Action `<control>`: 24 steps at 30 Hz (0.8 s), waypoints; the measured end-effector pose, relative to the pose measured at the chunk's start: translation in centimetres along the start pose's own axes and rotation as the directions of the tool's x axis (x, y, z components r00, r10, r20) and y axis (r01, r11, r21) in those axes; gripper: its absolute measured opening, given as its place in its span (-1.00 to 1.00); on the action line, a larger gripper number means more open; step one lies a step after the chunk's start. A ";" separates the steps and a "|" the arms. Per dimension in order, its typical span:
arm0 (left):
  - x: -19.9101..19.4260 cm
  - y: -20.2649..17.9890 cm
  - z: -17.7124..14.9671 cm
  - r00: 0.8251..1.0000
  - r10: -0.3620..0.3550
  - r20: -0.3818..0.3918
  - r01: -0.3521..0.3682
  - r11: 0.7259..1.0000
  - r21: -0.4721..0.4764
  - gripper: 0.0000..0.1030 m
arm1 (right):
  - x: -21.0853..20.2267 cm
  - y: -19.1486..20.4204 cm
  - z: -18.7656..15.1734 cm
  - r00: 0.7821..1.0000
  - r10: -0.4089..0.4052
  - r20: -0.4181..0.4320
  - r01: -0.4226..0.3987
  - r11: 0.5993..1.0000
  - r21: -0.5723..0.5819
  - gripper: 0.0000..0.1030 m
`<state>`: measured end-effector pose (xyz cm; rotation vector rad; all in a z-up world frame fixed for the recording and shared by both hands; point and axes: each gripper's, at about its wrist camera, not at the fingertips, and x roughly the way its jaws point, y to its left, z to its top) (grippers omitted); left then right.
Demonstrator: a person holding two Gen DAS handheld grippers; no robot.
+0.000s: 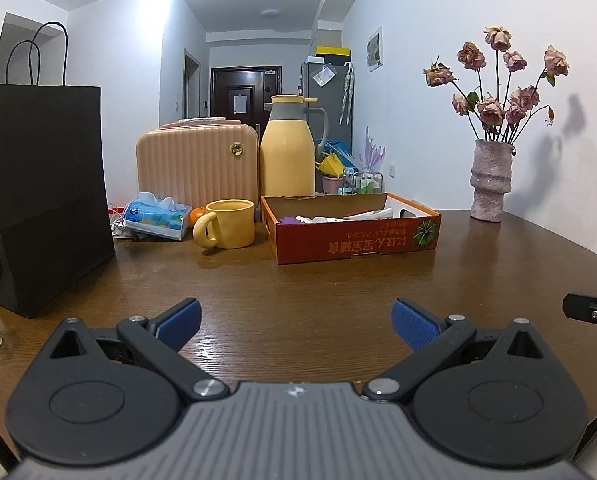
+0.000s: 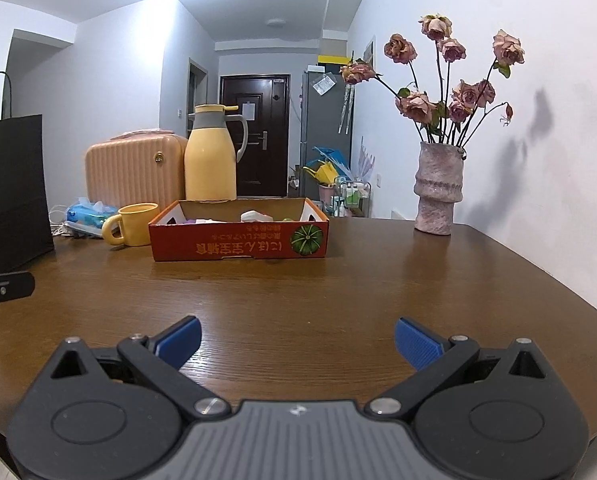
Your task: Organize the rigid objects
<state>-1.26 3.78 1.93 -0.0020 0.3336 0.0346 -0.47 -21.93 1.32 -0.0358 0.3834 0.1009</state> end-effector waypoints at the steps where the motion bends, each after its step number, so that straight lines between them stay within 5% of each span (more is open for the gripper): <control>1: -0.1 0.0 0.0 1.000 0.000 0.001 0.000 1.000 0.000 1.00 | 0.0 0.0 0.0 1.000 0.001 0.000 -0.001 1.000 0.000 1.00; 24: -0.3 0.0 -0.1 1.000 -0.001 0.003 0.001 1.000 0.003 1.00 | -0.1 0.1 0.0 1.000 0.001 0.001 -0.001 1.000 -0.001 1.00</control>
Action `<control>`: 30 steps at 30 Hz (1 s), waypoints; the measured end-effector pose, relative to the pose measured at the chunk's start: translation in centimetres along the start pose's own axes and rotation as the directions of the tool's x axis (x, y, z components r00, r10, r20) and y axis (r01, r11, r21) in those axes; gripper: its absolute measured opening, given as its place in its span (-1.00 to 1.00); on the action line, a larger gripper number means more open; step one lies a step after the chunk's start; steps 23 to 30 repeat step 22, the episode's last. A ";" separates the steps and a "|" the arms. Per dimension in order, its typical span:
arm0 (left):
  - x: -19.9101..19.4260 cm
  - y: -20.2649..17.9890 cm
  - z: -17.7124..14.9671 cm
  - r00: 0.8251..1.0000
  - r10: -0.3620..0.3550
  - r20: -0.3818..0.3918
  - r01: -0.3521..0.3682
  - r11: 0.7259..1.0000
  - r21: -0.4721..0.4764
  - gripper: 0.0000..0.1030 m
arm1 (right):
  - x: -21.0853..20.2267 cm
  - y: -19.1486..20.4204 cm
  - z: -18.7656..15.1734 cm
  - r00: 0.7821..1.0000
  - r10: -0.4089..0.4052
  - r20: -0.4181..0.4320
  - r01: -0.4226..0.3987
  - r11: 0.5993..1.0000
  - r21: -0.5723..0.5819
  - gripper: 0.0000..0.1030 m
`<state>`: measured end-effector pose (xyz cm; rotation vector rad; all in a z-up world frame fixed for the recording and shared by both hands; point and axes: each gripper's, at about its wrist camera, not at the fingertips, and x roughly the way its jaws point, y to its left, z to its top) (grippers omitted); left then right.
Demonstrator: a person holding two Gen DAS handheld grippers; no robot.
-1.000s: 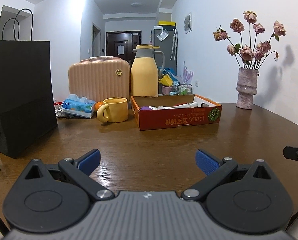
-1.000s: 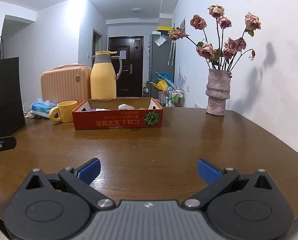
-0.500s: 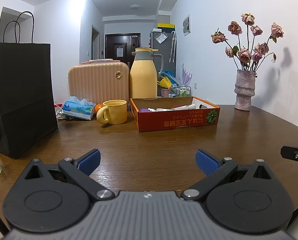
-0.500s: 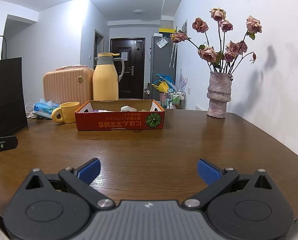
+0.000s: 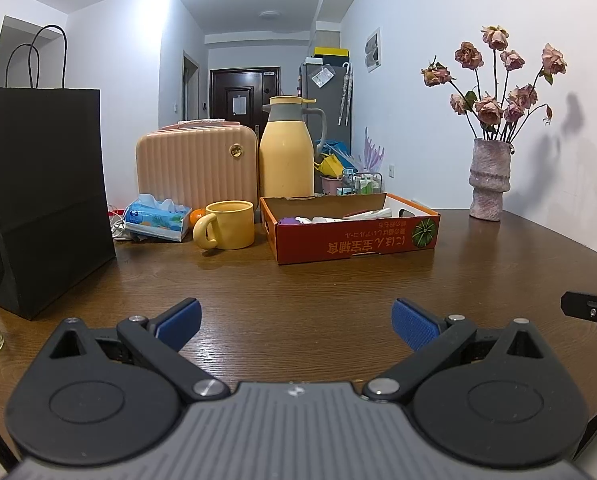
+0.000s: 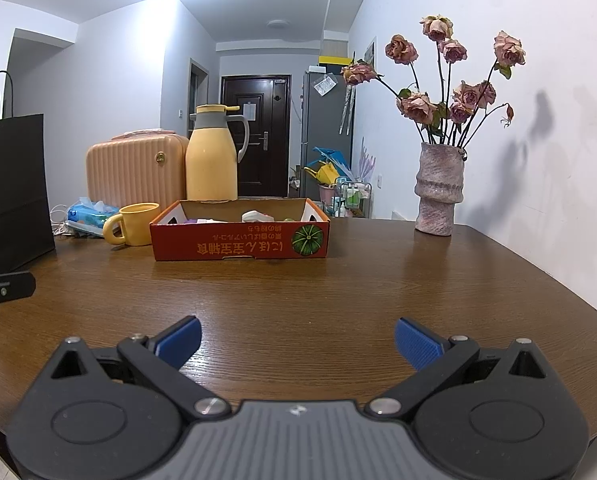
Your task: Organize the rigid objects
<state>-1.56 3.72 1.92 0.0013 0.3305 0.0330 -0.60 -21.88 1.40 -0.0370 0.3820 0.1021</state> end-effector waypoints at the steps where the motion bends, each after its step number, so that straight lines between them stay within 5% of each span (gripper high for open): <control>1: 0.0 0.0 0.0 1.000 0.000 0.000 0.000 1.000 0.001 1.00 | 0.0 0.0 0.0 1.000 0.000 0.000 0.000 1.000 0.000 1.00; 30: 0.2 0.2 0.0 1.000 -0.010 0.006 0.010 1.000 0.000 1.00 | 0.3 0.3 -0.2 1.000 0.002 -0.008 -0.002 1.000 -0.005 1.00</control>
